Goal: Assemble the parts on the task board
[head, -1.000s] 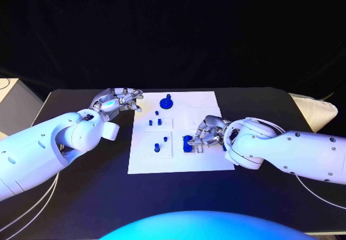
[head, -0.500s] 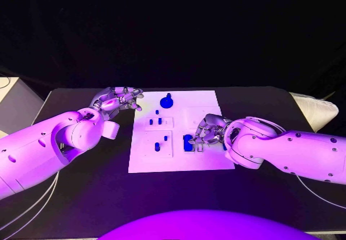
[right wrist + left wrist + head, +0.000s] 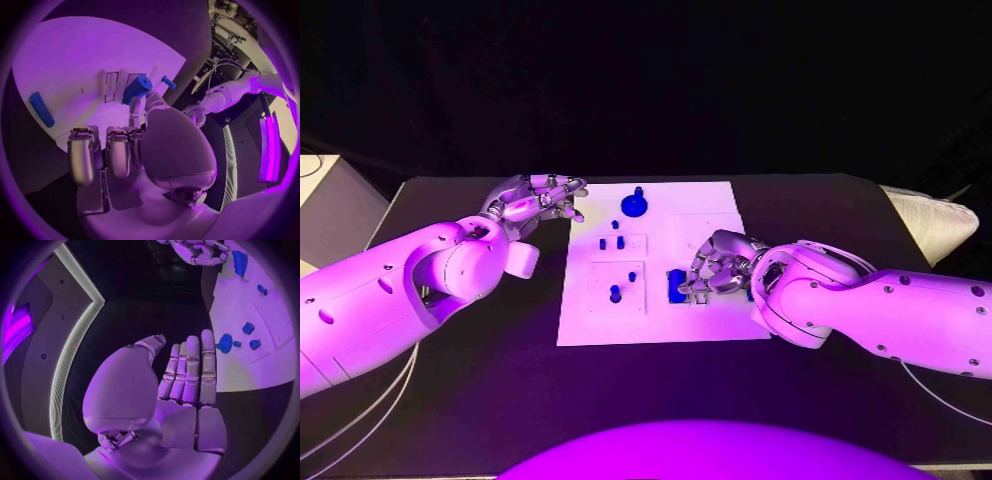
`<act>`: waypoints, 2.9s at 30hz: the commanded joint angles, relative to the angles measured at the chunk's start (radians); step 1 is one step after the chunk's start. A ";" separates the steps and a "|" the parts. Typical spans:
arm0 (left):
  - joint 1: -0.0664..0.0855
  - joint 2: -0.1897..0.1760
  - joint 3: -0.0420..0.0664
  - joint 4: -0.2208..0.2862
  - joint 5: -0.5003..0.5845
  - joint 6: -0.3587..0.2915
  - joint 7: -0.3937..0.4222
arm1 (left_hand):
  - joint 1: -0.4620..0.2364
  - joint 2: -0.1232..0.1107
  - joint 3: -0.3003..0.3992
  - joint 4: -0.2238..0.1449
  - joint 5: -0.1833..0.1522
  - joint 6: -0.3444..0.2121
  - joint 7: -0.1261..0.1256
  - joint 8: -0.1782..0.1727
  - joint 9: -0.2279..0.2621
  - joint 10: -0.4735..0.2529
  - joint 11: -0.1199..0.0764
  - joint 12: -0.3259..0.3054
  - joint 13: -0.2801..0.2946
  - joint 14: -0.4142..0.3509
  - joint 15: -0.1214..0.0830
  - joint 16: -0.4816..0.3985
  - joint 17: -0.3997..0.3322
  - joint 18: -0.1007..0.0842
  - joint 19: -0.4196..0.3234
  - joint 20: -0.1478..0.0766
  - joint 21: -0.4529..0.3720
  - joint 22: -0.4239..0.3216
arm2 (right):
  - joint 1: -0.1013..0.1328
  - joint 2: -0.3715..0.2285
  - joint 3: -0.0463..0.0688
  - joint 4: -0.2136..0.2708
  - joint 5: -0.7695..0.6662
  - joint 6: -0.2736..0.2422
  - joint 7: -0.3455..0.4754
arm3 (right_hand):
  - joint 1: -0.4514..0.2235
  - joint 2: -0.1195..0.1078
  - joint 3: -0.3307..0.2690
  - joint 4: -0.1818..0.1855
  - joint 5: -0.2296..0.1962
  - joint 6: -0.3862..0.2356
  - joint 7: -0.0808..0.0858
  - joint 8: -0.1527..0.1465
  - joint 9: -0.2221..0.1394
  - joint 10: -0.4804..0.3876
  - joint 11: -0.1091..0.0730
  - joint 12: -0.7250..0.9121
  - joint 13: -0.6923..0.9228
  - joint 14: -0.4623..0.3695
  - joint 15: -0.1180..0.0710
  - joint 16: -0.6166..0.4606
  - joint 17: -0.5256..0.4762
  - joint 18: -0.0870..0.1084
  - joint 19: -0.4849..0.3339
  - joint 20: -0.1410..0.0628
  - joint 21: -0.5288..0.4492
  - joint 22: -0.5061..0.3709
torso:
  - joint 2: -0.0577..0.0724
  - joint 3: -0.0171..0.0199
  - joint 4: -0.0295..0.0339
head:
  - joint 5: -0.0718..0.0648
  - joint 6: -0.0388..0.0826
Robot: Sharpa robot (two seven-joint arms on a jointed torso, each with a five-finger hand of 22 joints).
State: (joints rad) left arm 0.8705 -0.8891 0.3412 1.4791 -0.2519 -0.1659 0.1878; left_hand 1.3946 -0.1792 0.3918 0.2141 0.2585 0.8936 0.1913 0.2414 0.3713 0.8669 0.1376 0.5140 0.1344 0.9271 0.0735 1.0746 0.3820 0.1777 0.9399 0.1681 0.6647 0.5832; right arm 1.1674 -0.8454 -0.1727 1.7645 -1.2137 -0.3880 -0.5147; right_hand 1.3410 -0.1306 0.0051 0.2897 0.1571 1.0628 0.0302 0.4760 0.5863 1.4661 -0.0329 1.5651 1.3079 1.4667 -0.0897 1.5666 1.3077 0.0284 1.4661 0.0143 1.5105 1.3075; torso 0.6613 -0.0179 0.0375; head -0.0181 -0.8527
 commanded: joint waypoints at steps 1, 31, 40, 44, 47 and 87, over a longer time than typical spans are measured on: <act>0.000 0.002 0.000 0.002 0.003 0.004 0.003 | 0.009 0.004 0.001 0.006 -0.005 0.002 -0.001 0.004 0.000 -0.007 -0.001 0.007 -0.001 0.003 -0.001 -0.006 -0.002 0.005 0.005 0.000 -0.007 -0.001 | -0.002 -0.001 0.000 0.003 -0.024 0.026 0.021 | 0.000 -0.007 0.007 0.002 0.003 0.005 -0.002 0.006 -0.002 0.105 -0.007 0.006 0.263 0.104 -0.008 0.004 0.263 -0.018 0.095 -0.004 0.003 0.250 | 0.000 -0.0011 0.0001 | 0.000 -0.001; 0.000 -0.002 0.000 0.002 0.003 0.001 -0.003 | 0.010 0.004 0.001 0.006 -0.005 0.002 -0.001 0.004 0.000 -0.007 0.000 0.007 -0.002 0.003 -0.001 -0.006 -0.002 0.005 0.006 0.000 -0.007 -0.001 | -0.013 0.013 0.000 -0.033 -0.112 0.064 -0.029 | 0.039 0.004 0.040 0.002 -0.006 0.007 -0.004 0.007 -0.007 0.105 -0.010 0.006 0.263 0.104 -0.011 0.004 0.263 -0.018 0.095 -0.007 0.005 0.250 | 0.000 -0.0007 0.0003 | 0.004 -0.005; 0.000 -0.001 0.000 0.001 -0.002 -0.002 -0.005 | 0.010 0.004 0.001 0.006 -0.005 0.002 -0.001 0.004 0.000 -0.007 0.000 0.007 -0.002 0.003 -0.001 -0.006 -0.002 0.005 0.006 0.000 -0.007 -0.001 | -0.013 0.013 0.000 -0.033 -0.079 0.163 0.023 | 0.021 -0.021 0.029 0.004 -0.022 0.008 -0.001 0.007 -0.009 0.105 -0.007 0.006 0.263 0.104 -0.009 0.004 0.263 -0.019 0.096 -0.006 0.008 0.251 | 0.000 -0.0010 0.0004 | 0.003 -0.004; 0.000 0.000 0.000 0.001 -0.003 -0.003 -0.007 | 0.013 0.005 -0.001 0.008 -0.005 0.002 -0.001 0.005 0.000 -0.008 0.000 0.008 -0.002 0.003 -0.001 -0.007 -0.002 0.005 0.007 0.000 -0.009 -0.002 | -0.014 0.013 0.000 -0.032 -0.067 0.185 0.043 | 0.009 -0.035 0.021 0.004 -0.021 0.008 0.001 0.008 -0.010 0.105 -0.006 0.006 0.263 0.104 -0.008 0.004 0.263 -0.018 0.095 -0.005 0.004 0.250 | 0.000 -0.0002 -0.0012 | 0.005 -0.003; 0.000 0.000 0.000 0.000 -0.004 -0.003 -0.008 | 0.013 0.006 -0.001 0.009 -0.005 0.002 -0.001 0.005 0.000 -0.008 0.000 0.008 -0.002 0.003 -0.001 -0.007 -0.002 0.005 0.007 0.000 -0.009 -0.003 | -0.014 0.012 0.000 -0.030 -0.063 0.185 0.049 | 0.000 -0.041 0.015 0.005 -0.023 0.008 0.002 0.008 -0.010 0.105 -0.005 0.006 0.263 0.104 -0.007 0.004 0.263 -0.018 0.095 -0.005 0.003 0.249 | 0.000 -0.0003 -0.0002 | 0.004 -0.003; 0.000 0.002 0.000 -0.001 -0.005 0.001 -0.013 | 0.013 0.006 -0.001 0.009 -0.005 0.002 -0.001 0.005 0.000 -0.008 0.000 0.008 -0.002 0.003 -0.001 -0.007 -0.002 0.005 0.007 0.000 -0.009 -0.003 | -0.024 0.028 0.000 -0.061 -0.113 0.098 0.020 | -0.024 0.014 0.037 0.001 -0.025 0.010 -0.005 0.013 -0.013 0.105 -0.010 0.006 0.263 0.104 -0.010 0.004 0.263 -0.019 0.096 -0.006 0.008 0.251 | -0.001 -0.0012 0.0012 | 0.006 -0.007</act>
State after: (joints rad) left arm 0.8703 -0.8894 0.3411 1.4769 -0.2543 -0.1695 0.1715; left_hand 1.3987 -0.1751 0.3892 0.2166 0.2585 0.8936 0.1913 0.2413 0.3713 0.8669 0.1376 0.5177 0.1333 0.9271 0.0735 1.0746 0.3814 0.1778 0.9398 0.1681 0.6601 0.5818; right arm 1.1449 -0.8194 -0.1720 1.7054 -1.2925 -0.2899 -0.4801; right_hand 1.3098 -0.1194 0.0365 0.2911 0.1276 1.0699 0.0307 0.4836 0.5736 1.4683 -0.0355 1.5649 1.3081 1.4629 -0.0932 1.5666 1.3073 0.0294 1.4660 0.0146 1.5143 1.3075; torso 0.6610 -0.0192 0.0388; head -0.0127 -0.8595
